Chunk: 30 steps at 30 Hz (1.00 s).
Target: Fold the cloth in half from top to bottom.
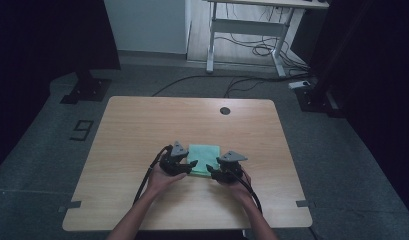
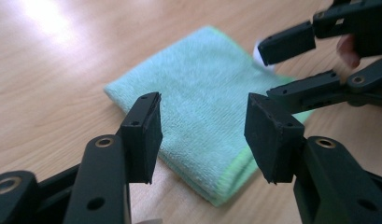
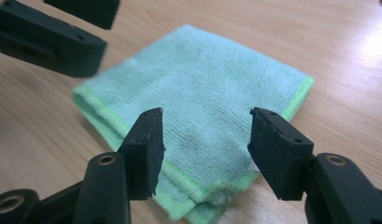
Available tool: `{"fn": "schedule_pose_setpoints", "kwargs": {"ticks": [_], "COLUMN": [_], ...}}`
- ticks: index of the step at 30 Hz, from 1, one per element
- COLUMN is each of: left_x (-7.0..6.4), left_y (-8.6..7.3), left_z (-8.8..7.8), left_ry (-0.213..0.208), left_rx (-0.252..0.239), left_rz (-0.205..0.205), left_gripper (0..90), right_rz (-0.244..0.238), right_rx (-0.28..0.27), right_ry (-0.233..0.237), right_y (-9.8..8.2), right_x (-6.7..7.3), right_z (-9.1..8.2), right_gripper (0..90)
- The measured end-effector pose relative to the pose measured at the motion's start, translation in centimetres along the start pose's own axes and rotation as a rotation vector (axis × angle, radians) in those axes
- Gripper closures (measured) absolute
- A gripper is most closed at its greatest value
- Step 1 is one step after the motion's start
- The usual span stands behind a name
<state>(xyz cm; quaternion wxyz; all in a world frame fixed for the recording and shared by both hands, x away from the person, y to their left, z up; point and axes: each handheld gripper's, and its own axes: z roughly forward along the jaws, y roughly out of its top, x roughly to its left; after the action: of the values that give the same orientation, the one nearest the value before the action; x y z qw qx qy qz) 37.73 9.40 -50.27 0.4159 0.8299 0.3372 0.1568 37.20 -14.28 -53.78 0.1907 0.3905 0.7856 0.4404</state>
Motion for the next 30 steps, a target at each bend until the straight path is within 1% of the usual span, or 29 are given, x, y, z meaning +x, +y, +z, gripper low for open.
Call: {"fn": "schedule_pose_setpoints", "kwargs": {"ticks": [2,4,5,7,9,12,17,22,25,27,29,30], "left_x": [-0.3,-0.5,-0.6,-0.7,-0.7,-0.7,-1.1,-1.5,-1.6,-1.7,-1.8,-1.8], "left_y": [-0.4,-0.9,-1.2,-1.6,-1.9,-2.3,-3.3,-4.7,-5.5,-6.1,-6.7,-7.0], "left_z": [-0.8,-1.5,-1.7,-2.1,-2.5,-3.1,-4.3,-5.2,-5.7,-6.0,-6.3,-6.5], "left_ry": [0.021,0.018,0.023,0.029,0.031,0.028,0.017,0.044,0.047,0.055,0.065,0.069], "left_rx": [-0.008,-0.018,-0.018,-0.018,-0.016,-0.026,-0.040,-0.019,-0.005,0.008,0.012,0.012], "left_rz": [-0.014,-0.027,-0.027,-0.024,-0.025,-0.034,-0.042,-0.023,-0.022,-0.018,-0.021,-0.022], "left_gripper": [44.6,44.1,43.9,43.4,42.8,42.3,41.9,41.5,41.2,40.9,40.6,40.4], "right_rz": [0.003,0.014,0.023,0.025,0.027,0.039,0.032,0.038,0.060,0.057,0.041,0.044], "right_rx": [-0.005,-0.013,-0.018,-0.026,-0.027,-0.031,-0.044,-0.053,-0.066,-0.062,-0.053,-0.056], "right_ry": [0.001,0.001,0.008,0.011,0.014,0.018,0.014,0.012,0.009,-0.002,-0.028,-0.035], "right_y": [0.0,0.0,0.0,-0.2,-0.3,-0.6,-1.4,-2.6,-3.6,-4.3,-4.9,-5.2], "right_x": [0.3,0.4,0.5,0.7,0.7,0.7,0.6,0.4,0.0,-0.3,-0.6,-0.8], "right_z": [-0.5,-1.0,-1.2,-1.5,-1.8,-2.2,-3.3,-4.6,-5.6,-6.2,-6.9,-7.3], "right_gripper": [42.7,42.4,42.4,42.4,42.3,42.0,41.9,41.7,41.7,41.6,41.4,41.5]}}
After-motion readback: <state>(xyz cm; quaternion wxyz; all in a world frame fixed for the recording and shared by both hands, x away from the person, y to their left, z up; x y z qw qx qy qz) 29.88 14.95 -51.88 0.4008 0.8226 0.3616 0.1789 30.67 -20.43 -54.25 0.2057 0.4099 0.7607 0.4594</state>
